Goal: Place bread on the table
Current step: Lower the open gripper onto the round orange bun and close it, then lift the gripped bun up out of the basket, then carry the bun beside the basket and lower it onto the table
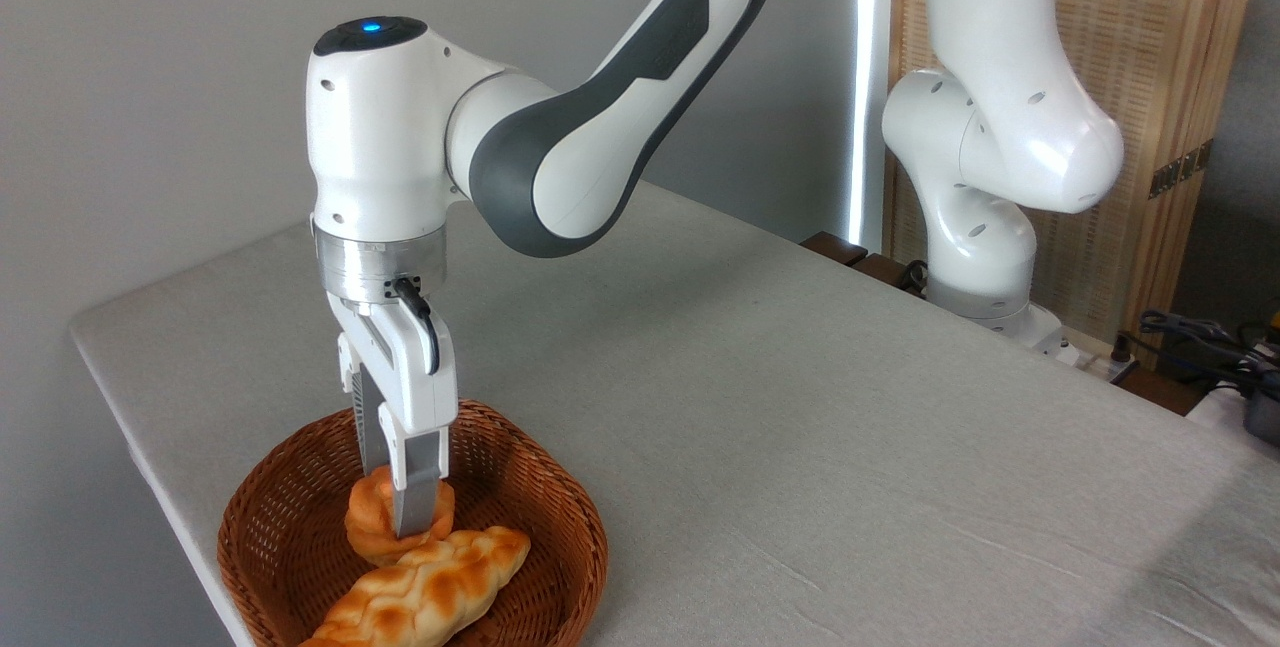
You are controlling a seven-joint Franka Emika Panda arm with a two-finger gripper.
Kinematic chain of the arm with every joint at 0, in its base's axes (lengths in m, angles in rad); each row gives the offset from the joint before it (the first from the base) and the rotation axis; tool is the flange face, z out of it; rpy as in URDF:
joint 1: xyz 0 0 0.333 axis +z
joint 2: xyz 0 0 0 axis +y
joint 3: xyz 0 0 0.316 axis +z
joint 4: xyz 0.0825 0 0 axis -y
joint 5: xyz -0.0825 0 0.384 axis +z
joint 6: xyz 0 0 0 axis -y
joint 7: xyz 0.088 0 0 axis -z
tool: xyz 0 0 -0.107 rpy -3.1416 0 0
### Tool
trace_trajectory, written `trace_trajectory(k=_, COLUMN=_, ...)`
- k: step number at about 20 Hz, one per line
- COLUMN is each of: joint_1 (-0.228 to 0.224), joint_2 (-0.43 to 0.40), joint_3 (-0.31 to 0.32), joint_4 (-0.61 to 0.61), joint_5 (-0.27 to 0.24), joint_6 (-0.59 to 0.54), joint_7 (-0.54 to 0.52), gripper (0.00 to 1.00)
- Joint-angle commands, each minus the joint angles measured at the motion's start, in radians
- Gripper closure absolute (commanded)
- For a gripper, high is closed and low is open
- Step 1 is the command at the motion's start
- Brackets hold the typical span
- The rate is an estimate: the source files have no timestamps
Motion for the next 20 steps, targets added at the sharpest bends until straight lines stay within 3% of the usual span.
trace_trajectory(k=1, joint_1=0.006, joint_2=0.003, joint_3=-0.007, joint_4=0.0, joint_5=0.008, joint_6=0.019, joint_7=0.015, gripper=0.95)
trace_trajectory(k=6, joint_1=0.008, joint_2=-0.009, joint_3=-0.003, joint_4=0.006, joint_5=0.008, joint_6=0.019, joint_7=0.015, gripper=0.98)
trace_trajectory(k=11, joint_1=0.015, joint_2=-0.087, joint_3=0.01, joint_4=0.046, joint_5=0.004, joint_6=-0.006, joint_7=0.002, gripper=0.98)
trace_trajectory(k=16, joint_1=0.025, joint_2=-0.219, joint_3=0.062, joint_4=0.039, joint_5=0.009, joint_6=-0.269, joint_7=0.022, gripper=0.97)
trace_trajectory(k=18, joint_1=0.025, joint_2=-0.271, joint_3=0.075, joint_4=0.017, joint_5=0.011, joint_6=-0.393, joint_7=0.103, gripper=0.92)
trace_trajectory(k=20, joint_1=0.015, joint_2=-0.323, joint_3=0.111, joint_4=-0.028, joint_5=0.011, joint_6=-0.44, joint_7=0.195, gripper=0.92)
